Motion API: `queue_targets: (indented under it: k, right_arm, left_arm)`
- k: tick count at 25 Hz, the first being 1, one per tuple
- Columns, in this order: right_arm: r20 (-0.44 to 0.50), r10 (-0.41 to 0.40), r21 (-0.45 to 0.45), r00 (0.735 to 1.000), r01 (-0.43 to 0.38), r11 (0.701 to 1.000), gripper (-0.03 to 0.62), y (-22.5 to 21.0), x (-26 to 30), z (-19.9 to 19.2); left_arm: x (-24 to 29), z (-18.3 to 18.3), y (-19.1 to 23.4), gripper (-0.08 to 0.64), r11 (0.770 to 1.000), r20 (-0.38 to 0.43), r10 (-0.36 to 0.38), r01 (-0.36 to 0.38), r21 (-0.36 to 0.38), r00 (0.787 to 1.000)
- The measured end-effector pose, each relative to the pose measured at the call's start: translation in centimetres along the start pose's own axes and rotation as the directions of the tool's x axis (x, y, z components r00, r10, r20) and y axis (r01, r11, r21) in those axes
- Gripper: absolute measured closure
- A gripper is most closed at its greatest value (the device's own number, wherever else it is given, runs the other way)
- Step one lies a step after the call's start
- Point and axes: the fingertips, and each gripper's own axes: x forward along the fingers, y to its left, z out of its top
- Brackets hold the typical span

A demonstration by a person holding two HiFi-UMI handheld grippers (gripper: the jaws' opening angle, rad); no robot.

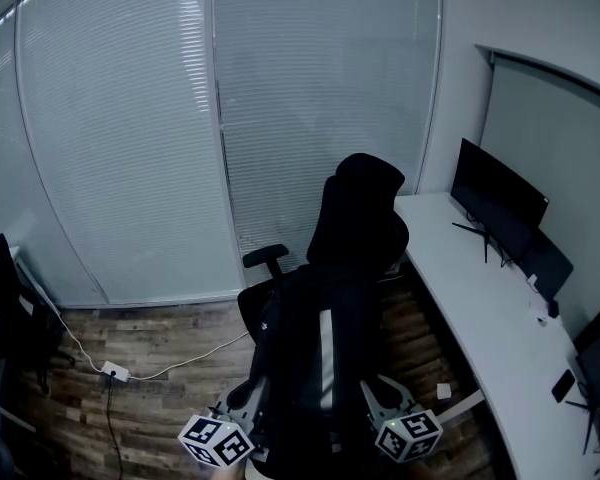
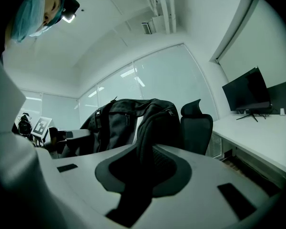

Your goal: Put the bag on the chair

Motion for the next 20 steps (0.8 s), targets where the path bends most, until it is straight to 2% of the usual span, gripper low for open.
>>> queue_targets:
  k: [20]
  right_arm:
    - [0.031, 0.097, 0.0, 0.995, -0.097, 0.995, 0.506, -8.6, 14.6, 5.5]
  left_arm:
    - [14.5, 4.1, 7.1, 0.54, 0.997, 0.059, 0.067, -0.069, 0.03, 0.996]
